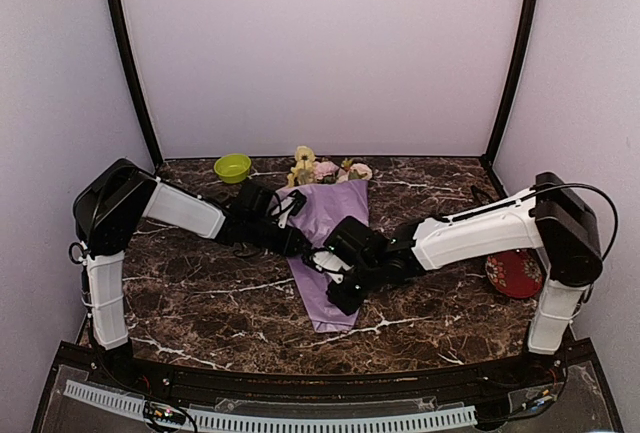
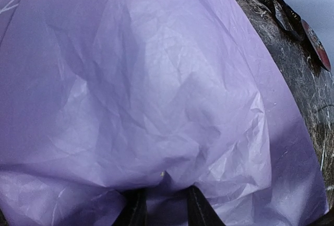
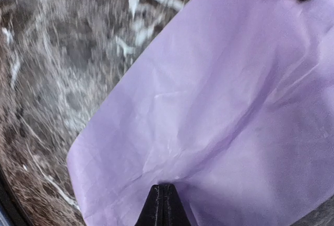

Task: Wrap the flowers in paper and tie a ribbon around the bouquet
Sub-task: Press the fold line of the folded wrapping paper.

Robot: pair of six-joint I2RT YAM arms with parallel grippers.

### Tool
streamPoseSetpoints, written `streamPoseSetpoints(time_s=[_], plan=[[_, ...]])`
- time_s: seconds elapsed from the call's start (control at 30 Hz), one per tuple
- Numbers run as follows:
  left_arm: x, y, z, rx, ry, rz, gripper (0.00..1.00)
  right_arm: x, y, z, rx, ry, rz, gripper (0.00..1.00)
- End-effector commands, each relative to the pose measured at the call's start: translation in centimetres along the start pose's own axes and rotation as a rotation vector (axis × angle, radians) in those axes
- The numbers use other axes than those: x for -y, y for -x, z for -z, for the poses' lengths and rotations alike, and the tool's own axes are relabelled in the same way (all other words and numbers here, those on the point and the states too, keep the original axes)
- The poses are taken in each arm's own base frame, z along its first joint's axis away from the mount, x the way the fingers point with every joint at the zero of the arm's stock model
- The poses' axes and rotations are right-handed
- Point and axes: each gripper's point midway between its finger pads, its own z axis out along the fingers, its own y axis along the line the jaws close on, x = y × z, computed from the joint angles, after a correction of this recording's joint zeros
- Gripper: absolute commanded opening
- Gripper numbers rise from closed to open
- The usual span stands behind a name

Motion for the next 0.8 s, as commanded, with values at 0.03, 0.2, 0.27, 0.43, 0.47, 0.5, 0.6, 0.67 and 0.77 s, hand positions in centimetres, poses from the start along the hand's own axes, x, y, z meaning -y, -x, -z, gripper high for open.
streamPoseSetpoints(time_s=[0.03, 0.2, 0.27, 0.43, 0.47, 0.5, 0.6, 0.67, 0.77], plan=[[-3.1, -7.6, -1.2, -0.211, 0.091, 0.08, 0.28, -3.3, -7.8, 0.3, -0.195, 0.087, 0.045, 0.0], [-3.3, -7.6, -1.4, -0.222, 0.095, 0.078, 0.28, -4.7, -12.4, 2.8, -0.307, 0.147, -0.009, 0.0], [-3.1, -7.7, -1.4, -0.224, 0.084, 0.072, 0.28, -5.3, -11.5, 4.0, -0.26, 0.187, -0.013, 0.0], [-3.2, -8.0, -1.4, -0.24, 0.089, 0.069, 0.28, -4.4, -4.3, 6.0, -0.019, 0.272, -0.073, 0.0], [-3.1, -8.0, -1.4, -0.24, 0.086, 0.07, 0.28, -4.5, -2.8, 6.2, 0.022, 0.315, -0.08, 0.0], [-3.1, -8.1, -1.4, -0.24, 0.085, 0.071, 0.28, -4.5, -1.3, 6.3, 0.063, 0.345, -0.085, 0.0], [-3.2, -8.1, -1.4, -0.24, 0.092, 0.079, 0.28, -3.6, 1.1, 5.1, 0.111, 0.388, -0.108, 0.0], [-3.2, -8.1, -1.3, -0.241, 0.089, 0.084, 0.28, -2.0, 0.8, 3.4, 0.081, 0.35, -0.152, 0.0], [-3.3, -8.3, -1.3, -0.238, 0.095, 0.084, 0.28, -0.3, -2.2, 0.7, -0.013, 0.288, -0.206, 0.0]])
